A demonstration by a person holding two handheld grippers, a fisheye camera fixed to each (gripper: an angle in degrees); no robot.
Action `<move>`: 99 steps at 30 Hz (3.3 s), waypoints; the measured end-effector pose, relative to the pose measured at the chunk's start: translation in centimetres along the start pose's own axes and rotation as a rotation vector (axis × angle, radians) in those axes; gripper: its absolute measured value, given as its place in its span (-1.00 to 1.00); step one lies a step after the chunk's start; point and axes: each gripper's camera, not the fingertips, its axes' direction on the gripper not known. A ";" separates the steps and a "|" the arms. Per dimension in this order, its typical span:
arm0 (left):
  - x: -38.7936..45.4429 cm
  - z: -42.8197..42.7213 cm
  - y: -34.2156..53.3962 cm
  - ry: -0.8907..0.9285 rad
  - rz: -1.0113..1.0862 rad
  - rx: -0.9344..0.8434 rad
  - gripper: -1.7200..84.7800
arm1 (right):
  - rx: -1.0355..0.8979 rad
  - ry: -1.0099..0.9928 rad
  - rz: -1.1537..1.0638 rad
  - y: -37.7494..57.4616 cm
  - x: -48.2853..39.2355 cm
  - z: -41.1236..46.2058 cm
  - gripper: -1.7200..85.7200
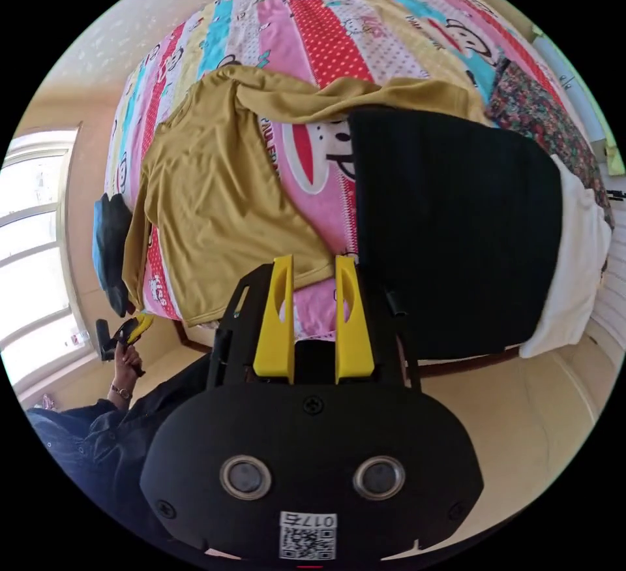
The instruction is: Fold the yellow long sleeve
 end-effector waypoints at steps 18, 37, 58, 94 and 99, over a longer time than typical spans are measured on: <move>-4.2 -8.4 5.6 0.170 0.148 -0.278 -0.90 | -0.364 -0.094 -0.245 -0.3 2.6 -5.6 -0.91; -12.1 -8.5 13.0 0.062 -0.293 -0.204 -0.78 | 0.070 -0.393 0.084 -7.3 16.6 -18.0 -0.79; -4.9 -7.0 20.5 -0.085 -0.412 -0.137 -0.79 | -0.168 -0.232 0.227 -20.5 26.8 -10.0 -0.80; -32.1 -19.1 12.2 0.653 -0.890 0.869 -0.73 | -0.196 -0.634 -0.346 -10.0 -27.3 -2.0 -0.91; -32.4 -19.1 11.5 0.595 -0.954 0.844 -0.77 | -0.298 -0.651 -0.392 -7.7 -28.7 1.2 -0.93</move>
